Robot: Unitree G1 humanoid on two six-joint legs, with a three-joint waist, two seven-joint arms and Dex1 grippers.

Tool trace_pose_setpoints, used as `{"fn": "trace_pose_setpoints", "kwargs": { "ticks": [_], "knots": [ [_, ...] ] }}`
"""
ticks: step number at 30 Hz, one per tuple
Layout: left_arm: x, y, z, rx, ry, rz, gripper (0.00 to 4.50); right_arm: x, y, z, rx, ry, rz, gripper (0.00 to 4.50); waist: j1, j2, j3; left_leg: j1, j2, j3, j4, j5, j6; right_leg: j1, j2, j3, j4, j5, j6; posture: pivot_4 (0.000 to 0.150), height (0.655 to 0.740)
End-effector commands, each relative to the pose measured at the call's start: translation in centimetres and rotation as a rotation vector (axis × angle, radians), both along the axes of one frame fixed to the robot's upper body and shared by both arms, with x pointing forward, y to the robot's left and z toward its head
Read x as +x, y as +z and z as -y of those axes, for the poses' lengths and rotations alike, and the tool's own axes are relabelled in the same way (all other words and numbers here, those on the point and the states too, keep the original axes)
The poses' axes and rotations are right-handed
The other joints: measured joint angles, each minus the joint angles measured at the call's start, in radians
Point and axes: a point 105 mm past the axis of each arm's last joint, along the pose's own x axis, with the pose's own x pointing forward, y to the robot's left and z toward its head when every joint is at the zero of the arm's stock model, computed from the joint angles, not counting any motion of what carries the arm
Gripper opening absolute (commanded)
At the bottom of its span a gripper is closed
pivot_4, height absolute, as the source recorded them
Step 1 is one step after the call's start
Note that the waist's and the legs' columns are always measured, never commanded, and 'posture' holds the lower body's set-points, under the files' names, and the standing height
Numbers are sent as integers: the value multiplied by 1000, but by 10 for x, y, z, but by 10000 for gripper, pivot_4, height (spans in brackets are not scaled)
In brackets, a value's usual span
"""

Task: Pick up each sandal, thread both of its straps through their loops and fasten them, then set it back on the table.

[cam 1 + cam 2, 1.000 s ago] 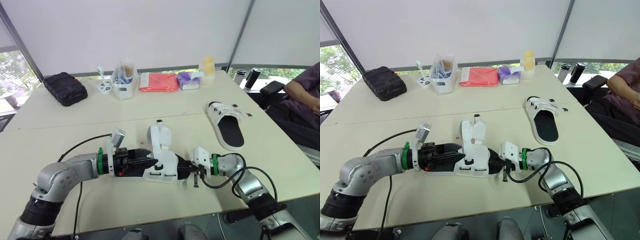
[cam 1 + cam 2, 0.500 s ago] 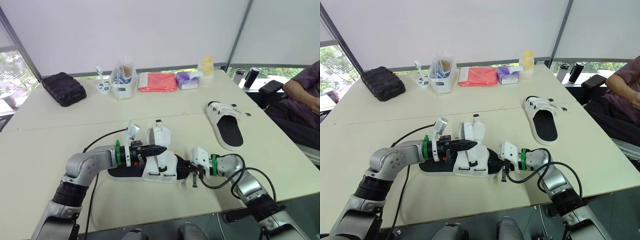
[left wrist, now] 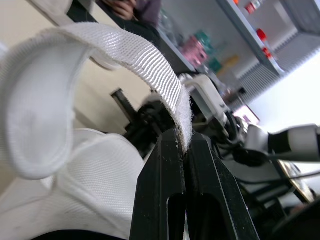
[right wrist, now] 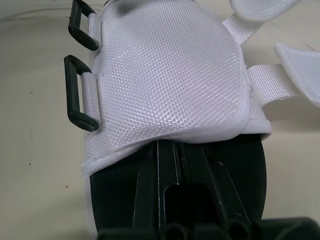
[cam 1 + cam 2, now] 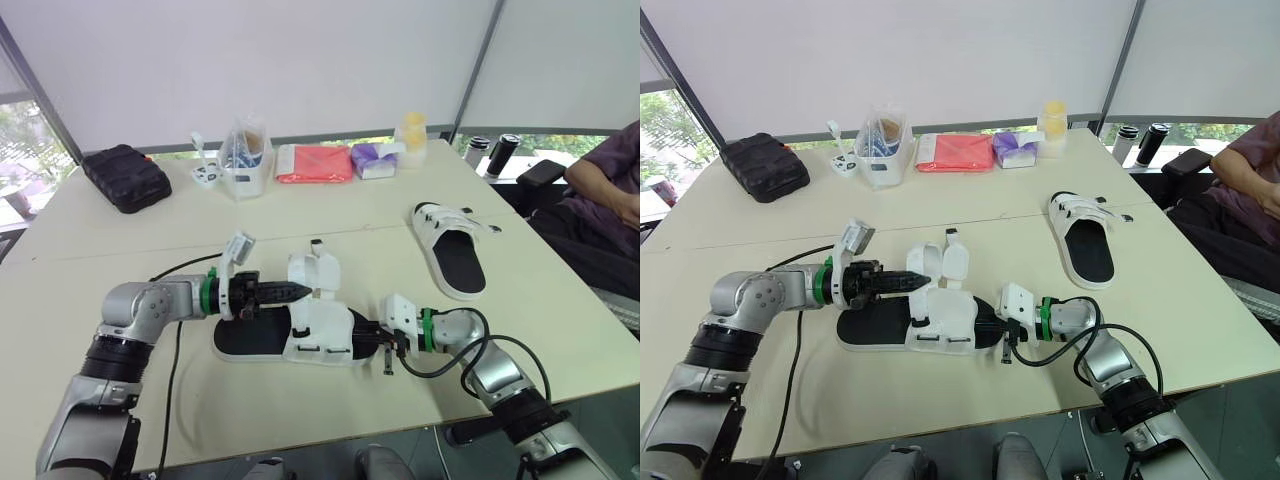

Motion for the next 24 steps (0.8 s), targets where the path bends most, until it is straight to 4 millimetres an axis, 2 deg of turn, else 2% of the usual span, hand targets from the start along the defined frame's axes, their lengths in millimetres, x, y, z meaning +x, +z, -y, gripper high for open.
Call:
{"fn": "trace_pose_setpoints", "kwargs": {
  "ticks": [1, 12, 24],
  "knots": [
    [-1, 8, 6, -11, -38, 42, 253, -4, -39, 9, -124, -57, -111, 0, 0, 0, 0, 0, 0, 0, -1, 0, 0, 0, 0, 0, 0, 0, 0, 1500, 7400],
    [-7, -4, 17, 44, -85, 82, 253, -5, -39, 10, -119, -70, -114, 0, -2, 0, 0, 1, 2, 0, -6, 0, -1, -1, 2, 0, -2, -1, -1, 1500, 7400],
    [-14, -19, 11, 109, -116, 116, 253, -4, -39, 10, -113, -80, -113, 0, -2, 0, 0, 1, 4, 0, -8, 0, -1, -2, 3, 0, -3, -1, -2, 1500, 7400]
  ]
}}
